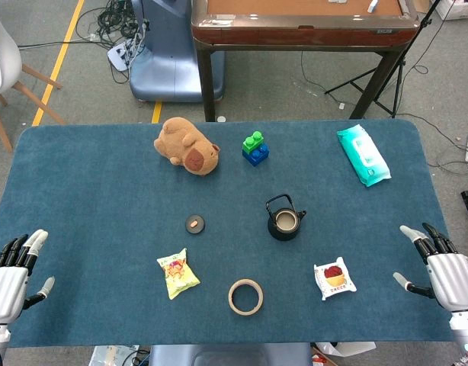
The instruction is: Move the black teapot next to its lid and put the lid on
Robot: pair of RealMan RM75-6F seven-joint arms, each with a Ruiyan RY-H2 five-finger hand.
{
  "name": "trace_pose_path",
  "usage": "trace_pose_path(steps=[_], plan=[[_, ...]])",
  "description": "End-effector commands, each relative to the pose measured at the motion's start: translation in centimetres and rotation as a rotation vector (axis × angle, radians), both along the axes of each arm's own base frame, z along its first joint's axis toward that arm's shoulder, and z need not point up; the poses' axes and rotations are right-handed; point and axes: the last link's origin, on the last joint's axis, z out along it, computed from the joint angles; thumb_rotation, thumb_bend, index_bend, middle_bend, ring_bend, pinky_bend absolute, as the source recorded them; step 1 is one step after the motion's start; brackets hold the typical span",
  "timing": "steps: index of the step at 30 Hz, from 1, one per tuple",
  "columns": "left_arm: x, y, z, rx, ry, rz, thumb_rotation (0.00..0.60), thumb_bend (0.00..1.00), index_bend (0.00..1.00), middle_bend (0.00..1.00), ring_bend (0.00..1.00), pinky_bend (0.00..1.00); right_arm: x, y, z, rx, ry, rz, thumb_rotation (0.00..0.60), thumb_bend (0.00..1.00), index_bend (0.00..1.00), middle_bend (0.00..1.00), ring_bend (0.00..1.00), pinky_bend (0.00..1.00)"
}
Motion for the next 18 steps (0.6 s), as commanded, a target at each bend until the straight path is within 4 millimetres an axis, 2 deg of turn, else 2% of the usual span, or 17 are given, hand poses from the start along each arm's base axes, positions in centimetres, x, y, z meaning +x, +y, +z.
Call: trace_pose_path(steps=[1,11,18], plan=[[0.1,0.0,-0.1,-0.004,0.002,-0.004,0.6,0.28,0.04,0.09,0.06,0.06,0.0,0.0,0.0,0.001,0.0,0.001,0.6,0.16,0.16,0.24,0.09,0.16],[-0.1,-0.2,-0.1,-0.005,-0.003,0.001,0.6,0.28,0.04,0.09,0.06,0.06,0.4,-0.1,-0.1,0.007,0.003,0.018,0.6,0.16,0.16,0.24,0.09,0.16],[-0.2,-0.3,-0.1,-0.006,-0.007,0.004,0.6,0.28,0.04,0.09,0.06,0.06,2.0,-1.7,-0.9,0.057,0.026,0.075,0.6,0.16,0.16,0.24,0.09,0.16]])
